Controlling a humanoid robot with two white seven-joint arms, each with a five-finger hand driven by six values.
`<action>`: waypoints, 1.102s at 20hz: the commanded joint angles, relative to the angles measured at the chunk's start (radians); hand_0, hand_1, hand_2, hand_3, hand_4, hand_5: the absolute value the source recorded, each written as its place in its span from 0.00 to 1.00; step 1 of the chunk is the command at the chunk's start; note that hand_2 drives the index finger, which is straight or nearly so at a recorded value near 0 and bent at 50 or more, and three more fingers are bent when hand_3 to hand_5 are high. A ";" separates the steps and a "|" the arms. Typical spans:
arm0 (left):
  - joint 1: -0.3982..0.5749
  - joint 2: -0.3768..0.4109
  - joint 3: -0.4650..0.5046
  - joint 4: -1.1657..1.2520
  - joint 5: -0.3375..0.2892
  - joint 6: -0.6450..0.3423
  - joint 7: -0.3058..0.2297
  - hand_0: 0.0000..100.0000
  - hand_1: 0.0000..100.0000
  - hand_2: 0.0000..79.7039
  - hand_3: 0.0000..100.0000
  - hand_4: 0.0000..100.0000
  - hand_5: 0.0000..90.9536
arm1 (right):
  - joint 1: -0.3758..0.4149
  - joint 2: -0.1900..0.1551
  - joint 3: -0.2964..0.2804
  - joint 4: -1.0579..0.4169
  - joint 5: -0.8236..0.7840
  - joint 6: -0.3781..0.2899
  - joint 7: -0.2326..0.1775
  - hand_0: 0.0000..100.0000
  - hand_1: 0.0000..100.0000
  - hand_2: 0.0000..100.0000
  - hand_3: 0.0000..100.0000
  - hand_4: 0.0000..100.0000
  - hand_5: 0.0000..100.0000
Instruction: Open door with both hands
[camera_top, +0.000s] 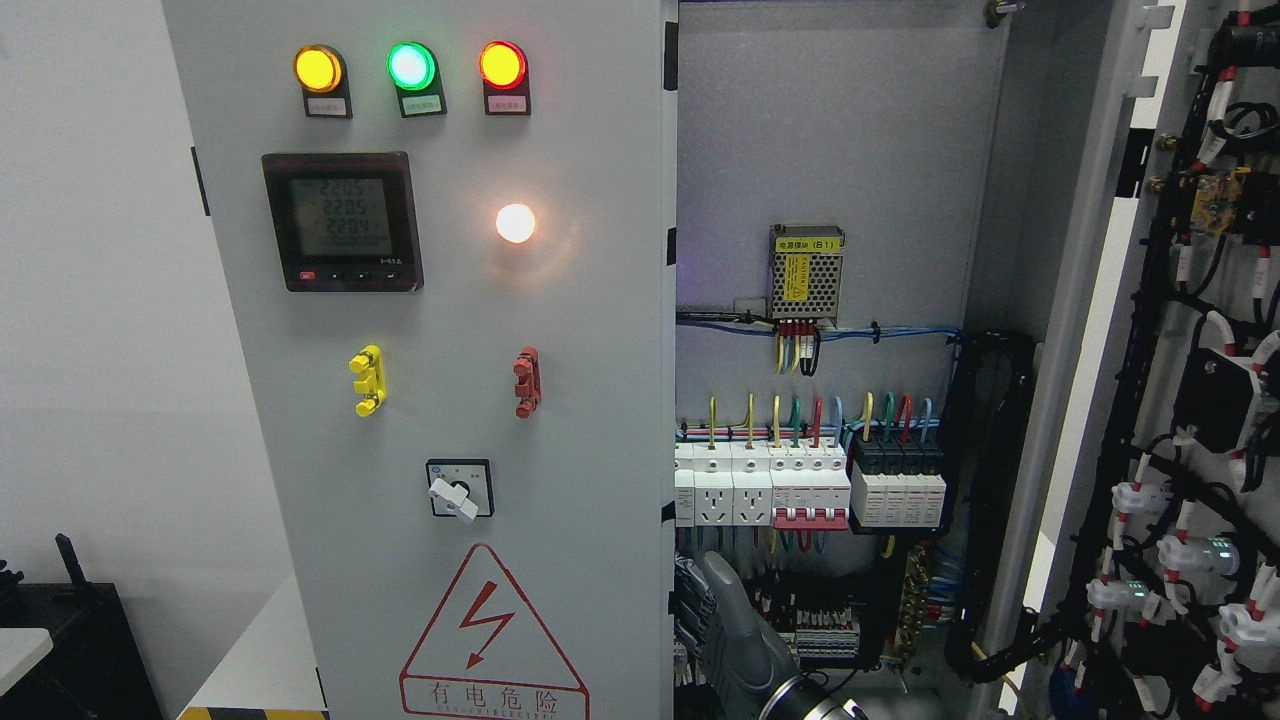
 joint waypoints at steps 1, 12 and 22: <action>0.000 0.000 0.000 0.023 0.000 0.001 0.000 0.00 0.00 0.00 0.00 0.04 0.00 | 0.000 -0.028 -0.003 0.000 -0.004 0.003 -0.002 0.00 0.00 0.00 0.00 0.00 0.00; 0.000 0.000 0.000 0.023 0.000 0.001 0.000 0.00 0.00 0.00 0.00 0.04 0.00 | 0.017 -0.037 0.000 -0.020 -0.005 0.000 0.031 0.00 0.00 0.00 0.00 0.00 0.00; 0.000 0.000 0.000 0.023 0.000 -0.001 0.000 0.00 0.00 0.00 0.00 0.04 0.00 | 0.028 -0.035 0.006 -0.030 -0.007 -0.004 0.064 0.00 0.00 0.00 0.00 0.00 0.00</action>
